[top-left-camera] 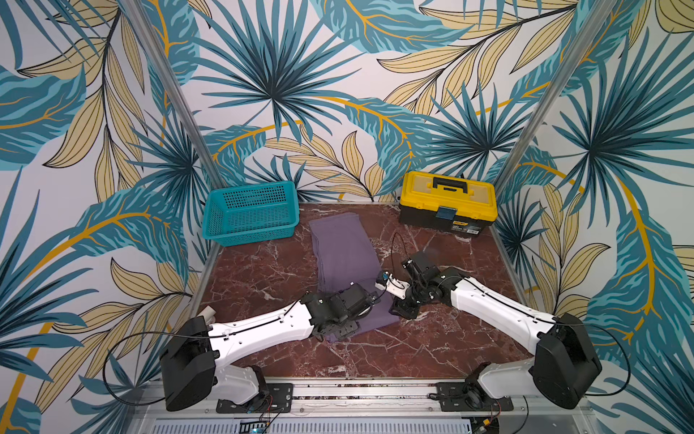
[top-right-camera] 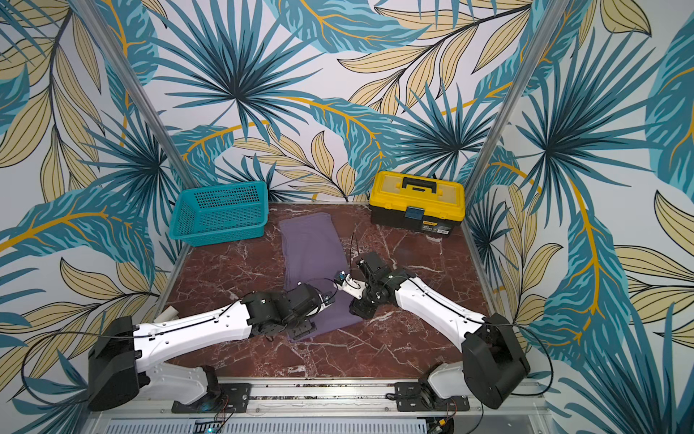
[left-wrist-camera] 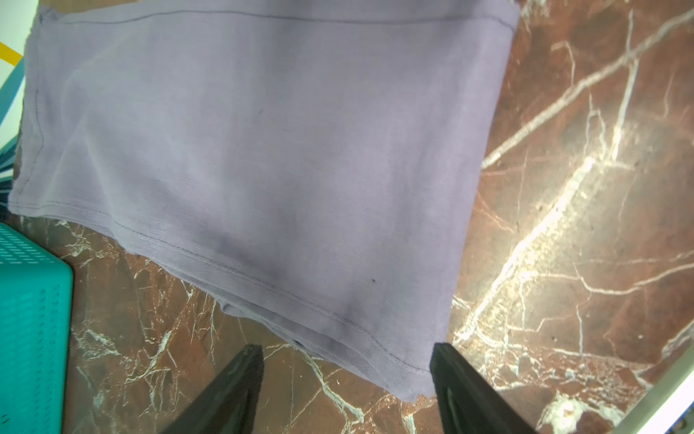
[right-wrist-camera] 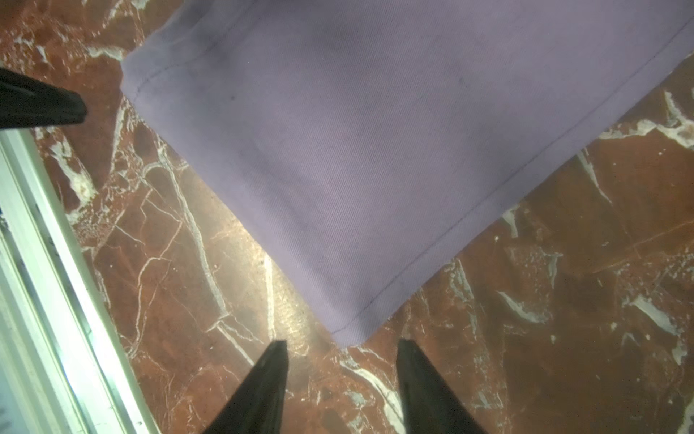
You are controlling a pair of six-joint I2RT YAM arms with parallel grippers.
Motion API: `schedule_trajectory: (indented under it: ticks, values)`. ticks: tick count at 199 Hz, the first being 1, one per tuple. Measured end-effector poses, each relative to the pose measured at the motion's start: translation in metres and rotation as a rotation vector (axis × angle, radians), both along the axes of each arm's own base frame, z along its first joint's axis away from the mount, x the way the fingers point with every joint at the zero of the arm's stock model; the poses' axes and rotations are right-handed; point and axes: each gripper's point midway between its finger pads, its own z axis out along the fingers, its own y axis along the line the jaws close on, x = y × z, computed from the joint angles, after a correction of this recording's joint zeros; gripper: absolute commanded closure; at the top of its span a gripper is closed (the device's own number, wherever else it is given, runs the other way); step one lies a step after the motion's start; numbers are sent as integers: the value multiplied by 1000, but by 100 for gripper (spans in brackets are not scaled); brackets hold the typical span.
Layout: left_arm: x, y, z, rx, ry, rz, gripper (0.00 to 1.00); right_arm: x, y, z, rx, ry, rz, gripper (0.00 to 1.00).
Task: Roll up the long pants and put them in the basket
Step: Roll the long pant at the center of the board.
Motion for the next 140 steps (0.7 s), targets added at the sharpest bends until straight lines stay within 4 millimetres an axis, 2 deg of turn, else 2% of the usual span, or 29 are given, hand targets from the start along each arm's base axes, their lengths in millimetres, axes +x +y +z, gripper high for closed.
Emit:
schedule_trajectory:
  ticks: [51,77,116,140]
  values:
    - [-6,17,-46,140,26,-36,22,2,-3,-7,-19,-24,11,47]
    - [-6,17,-65,194,46,-59,22,9,-7,-8,-31,-41,-14,47]
    - [-13,16,-73,204,90,-92,20,17,-18,-17,-55,-16,-60,47]
    - [-22,21,-75,228,133,-107,19,25,-20,-13,-50,-19,-81,47]
